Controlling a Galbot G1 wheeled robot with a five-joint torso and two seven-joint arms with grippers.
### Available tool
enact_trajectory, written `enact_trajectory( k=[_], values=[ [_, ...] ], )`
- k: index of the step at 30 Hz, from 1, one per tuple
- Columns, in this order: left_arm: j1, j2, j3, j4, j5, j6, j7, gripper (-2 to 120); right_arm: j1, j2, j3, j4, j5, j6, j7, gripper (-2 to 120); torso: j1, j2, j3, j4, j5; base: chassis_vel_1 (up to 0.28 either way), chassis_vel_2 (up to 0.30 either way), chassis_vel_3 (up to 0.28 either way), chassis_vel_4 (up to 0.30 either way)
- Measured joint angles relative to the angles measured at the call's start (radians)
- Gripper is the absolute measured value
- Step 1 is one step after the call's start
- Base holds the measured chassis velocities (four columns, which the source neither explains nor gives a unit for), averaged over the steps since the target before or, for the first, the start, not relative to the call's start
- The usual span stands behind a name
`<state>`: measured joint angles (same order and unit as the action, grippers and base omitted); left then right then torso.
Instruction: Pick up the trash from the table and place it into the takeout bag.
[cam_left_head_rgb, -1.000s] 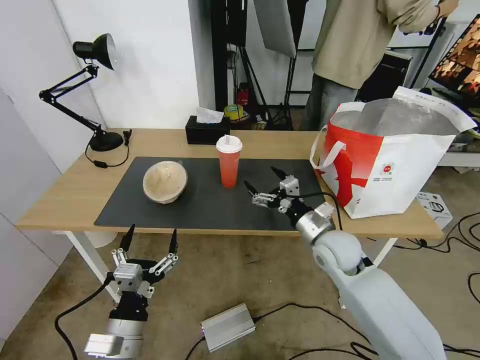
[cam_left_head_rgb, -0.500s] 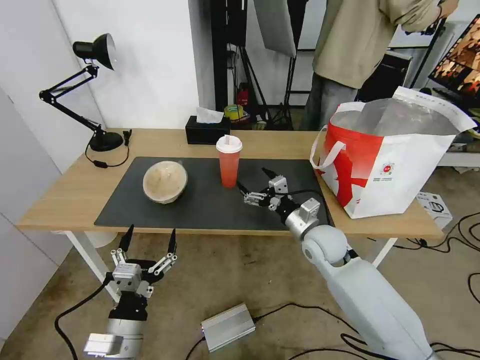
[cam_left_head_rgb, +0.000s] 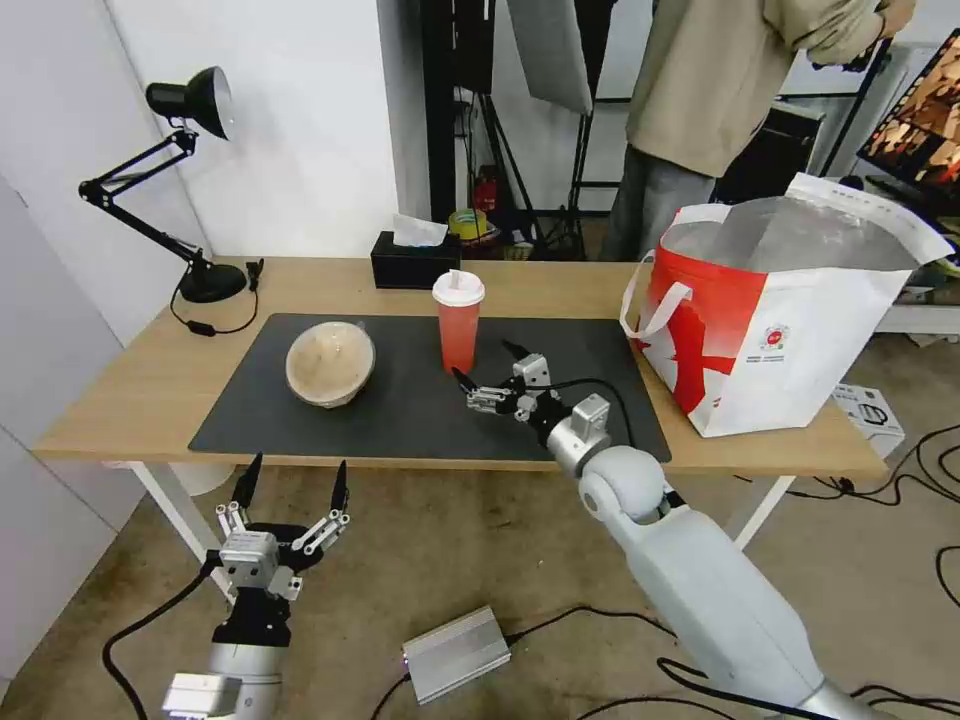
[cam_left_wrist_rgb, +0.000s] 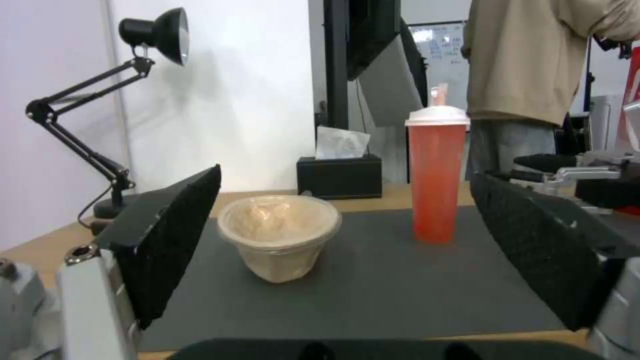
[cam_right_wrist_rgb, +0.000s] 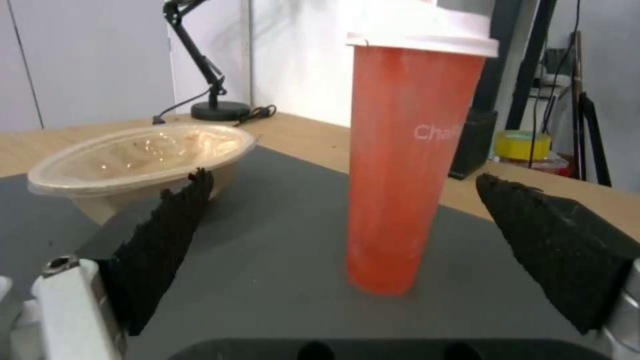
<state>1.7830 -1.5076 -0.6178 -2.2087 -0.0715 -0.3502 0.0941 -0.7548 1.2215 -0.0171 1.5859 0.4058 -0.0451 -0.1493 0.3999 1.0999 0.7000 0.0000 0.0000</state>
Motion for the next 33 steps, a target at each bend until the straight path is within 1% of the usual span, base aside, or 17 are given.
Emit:
enact_trajectory(
  k=[13,33],
  values=[
    [-0.043,0.010,0.000,0.032,-0.011,0.006,-0.001,100,0.056,0.012,-0.029,-0.060,0.003,0.002,0.000,100,0.000,0.000,0.000,-0.0001,0.0000,0.000,0.000,0.000,0.000],
    [-0.087,0.008,0.006,0.083,-0.018,0.008,0.000,100,0.147,0.081,-0.037,-0.209,0.002,0.016,0.003,100,0.000,0.000,0.000,-0.0001,0.0000,0.000,0.000,0.000,0.000]
  ],
)
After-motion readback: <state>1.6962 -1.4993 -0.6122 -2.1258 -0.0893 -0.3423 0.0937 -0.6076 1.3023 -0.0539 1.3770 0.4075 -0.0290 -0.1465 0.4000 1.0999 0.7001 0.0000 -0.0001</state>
